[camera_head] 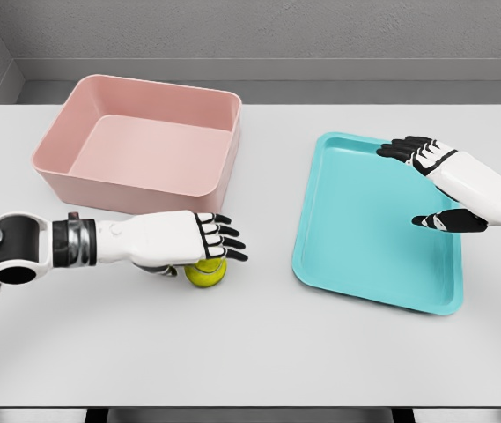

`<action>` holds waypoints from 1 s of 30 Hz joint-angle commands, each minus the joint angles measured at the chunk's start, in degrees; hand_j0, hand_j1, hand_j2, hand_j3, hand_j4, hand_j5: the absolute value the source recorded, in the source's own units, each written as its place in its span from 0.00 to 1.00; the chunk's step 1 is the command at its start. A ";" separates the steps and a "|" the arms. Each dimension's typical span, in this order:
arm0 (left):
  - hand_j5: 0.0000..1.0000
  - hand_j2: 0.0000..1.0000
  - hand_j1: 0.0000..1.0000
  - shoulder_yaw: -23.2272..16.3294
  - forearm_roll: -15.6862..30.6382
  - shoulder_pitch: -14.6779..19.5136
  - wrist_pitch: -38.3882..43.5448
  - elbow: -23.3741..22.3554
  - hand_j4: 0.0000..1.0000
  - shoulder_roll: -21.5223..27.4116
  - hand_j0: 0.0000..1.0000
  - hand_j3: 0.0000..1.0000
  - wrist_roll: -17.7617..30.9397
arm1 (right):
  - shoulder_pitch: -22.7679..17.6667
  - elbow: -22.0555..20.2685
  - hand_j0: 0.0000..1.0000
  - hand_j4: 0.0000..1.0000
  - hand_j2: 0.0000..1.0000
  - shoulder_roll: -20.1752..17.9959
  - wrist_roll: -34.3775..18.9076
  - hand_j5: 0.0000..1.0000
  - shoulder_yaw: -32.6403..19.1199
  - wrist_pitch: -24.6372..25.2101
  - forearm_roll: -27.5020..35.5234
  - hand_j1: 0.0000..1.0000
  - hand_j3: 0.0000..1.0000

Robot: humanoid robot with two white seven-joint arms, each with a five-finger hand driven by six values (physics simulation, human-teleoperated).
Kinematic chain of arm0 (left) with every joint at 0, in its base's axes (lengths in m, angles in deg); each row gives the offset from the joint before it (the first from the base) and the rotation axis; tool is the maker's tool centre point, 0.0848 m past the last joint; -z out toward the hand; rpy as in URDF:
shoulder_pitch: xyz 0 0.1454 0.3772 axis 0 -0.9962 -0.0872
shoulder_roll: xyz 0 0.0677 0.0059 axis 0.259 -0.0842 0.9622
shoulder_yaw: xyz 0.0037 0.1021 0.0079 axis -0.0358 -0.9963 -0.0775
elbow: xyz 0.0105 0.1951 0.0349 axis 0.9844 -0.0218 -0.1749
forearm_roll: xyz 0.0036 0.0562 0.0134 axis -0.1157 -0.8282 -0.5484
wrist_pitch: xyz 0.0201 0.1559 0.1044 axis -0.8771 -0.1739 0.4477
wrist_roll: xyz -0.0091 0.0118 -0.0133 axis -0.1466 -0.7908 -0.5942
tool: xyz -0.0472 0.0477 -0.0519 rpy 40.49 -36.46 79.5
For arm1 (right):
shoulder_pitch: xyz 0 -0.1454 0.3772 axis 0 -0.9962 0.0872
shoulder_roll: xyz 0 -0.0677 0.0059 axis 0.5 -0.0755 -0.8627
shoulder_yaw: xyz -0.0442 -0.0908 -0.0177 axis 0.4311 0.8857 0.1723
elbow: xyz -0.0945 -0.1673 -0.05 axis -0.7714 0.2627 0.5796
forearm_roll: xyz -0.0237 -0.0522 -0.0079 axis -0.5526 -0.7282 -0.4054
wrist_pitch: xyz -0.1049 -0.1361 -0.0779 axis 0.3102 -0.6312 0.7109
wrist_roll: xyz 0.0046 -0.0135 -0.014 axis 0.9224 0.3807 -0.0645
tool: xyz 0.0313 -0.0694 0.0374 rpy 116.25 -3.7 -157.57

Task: Put the tennis from the blue tray into the pink basket with both arms

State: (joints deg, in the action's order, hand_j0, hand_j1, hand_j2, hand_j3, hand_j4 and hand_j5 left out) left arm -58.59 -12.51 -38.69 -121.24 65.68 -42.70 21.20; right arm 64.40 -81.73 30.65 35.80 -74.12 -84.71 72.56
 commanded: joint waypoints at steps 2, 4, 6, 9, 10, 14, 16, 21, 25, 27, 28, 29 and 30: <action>1.00 1.00 1.00 -0.72 0.47 0.00 0.06 -0.70 1.00 -0.08 1.00 1.00 -0.04 | 0.00 -0.05 1.00 1.00 1.00 -0.04 0.03 1.00 -0.01 0.17 0.43 1.00 1.00; 1.00 1.00 1.00 -1.16 0.47 0.00 0.06 -0.70 1.00 -0.08 1.00 1.00 -0.04 | 0.00 -0.05 1.00 1.00 1.00 -0.04 0.03 1.00 -0.01 0.17 0.43 1.00 1.00; 1.00 1.00 1.00 -1.86 0.47 0.26 0.06 -0.70 1.00 -0.08 1.00 1.00 -0.04 | 0.00 -0.05 1.00 1.00 1.00 -0.04 0.03 1.00 -0.01 0.17 0.43 1.00 1.00; 0.95 0.95 0.95 -1.95 0.38 0.26 0.06 -0.61 0.95 -0.08 0.95 0.95 -0.04 | 0.00 -0.05 1.00 1.00 1.00 -0.04 0.03 1.00 -0.01 0.17 0.43 1.00 1.00; 0.93 0.93 0.93 -1.95 0.30 0.26 0.06 -0.61 0.93 -0.26 0.93 0.93 -0.04 | 0.00 -0.05 1.00 1.00 1.00 -0.04 0.03 1.00 -0.01 0.17 0.43 1.00 1.00; 0.92 0.92 0.92 -2.04 0.21 0.26 0.06 -0.70 0.92 -0.87 0.92 0.92 -0.04 | 0.00 -0.05 1.00 1.00 1.00 -0.04 0.03 1.00 -0.01 0.17 0.43 1.00 1.00; 0.93 0.93 0.93 -2.04 0.30 0.26 0.06 -1.49 0.93 -0.96 0.93 0.93 -0.04 | 0.00 -0.05 1.00 1.00 1.00 -0.04 0.03 1.00 -0.01 0.17 0.43 1.00 1.00; 0.92 0.92 0.92 -2.65 0.21 0.26 0.06 -2.20 0.92 -0.96 0.92 0.92 0.05 | 0.00 -0.13 1.00 1.00 1.00 -0.04 0.03 1.00 -0.01 0.17 0.52 1.00 1.00; 0.88 0.88 0.88 -3.27 0.12 0.26 0.06 -2.20 0.88 -0.96 0.88 0.88 0.05 | 0.00 -0.13 1.00 1.00 1.00 -0.04 0.03 1.00 -0.01 0.17 0.43 1.00 1.00; 0.76 0.76 0.76 -3.27 0.03 0.18 0.06 -2.20 0.76 -0.96 0.76 0.76 0.14 | 0.00 -0.05 1.00 1.00 1.00 -0.04 0.03 1.00 -0.01 0.17 0.43 1.00 1.00; 0.71 0.71 0.71 -3.18 0.21 0.26 0.06 -2.20 0.71 -0.96 0.71 0.71 1.02 | 0.00 -0.13 1.00 1.00 1.00 -0.04 0.03 1.00 -0.01 0.17 0.43 1.00 1.00; 0.69 0.69 0.69 -3.18 0.21 0.26 0.06 -2.20 0.69 -0.96 0.69 0.69 1.20 | 0.00 -0.05 1.00 1.00 1.00 -0.04 0.03 1.00 -0.01 0.17 0.52 1.00 1.00; 0.65 0.65 0.65 -3.09 0.21 0.35 0.06 -2.20 0.65 -0.96 0.65 0.65 1.20 | 0.00 -0.05 1.00 1.00 1.00 -0.04 0.03 1.00 -0.01 0.17 0.52 1.00 1.00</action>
State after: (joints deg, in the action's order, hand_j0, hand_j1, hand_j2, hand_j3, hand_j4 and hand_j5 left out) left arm -61.74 -12.59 -38.34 -121.21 63.49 -43.69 21.95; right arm 64.40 -81.78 30.65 35.80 -74.12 -84.71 72.58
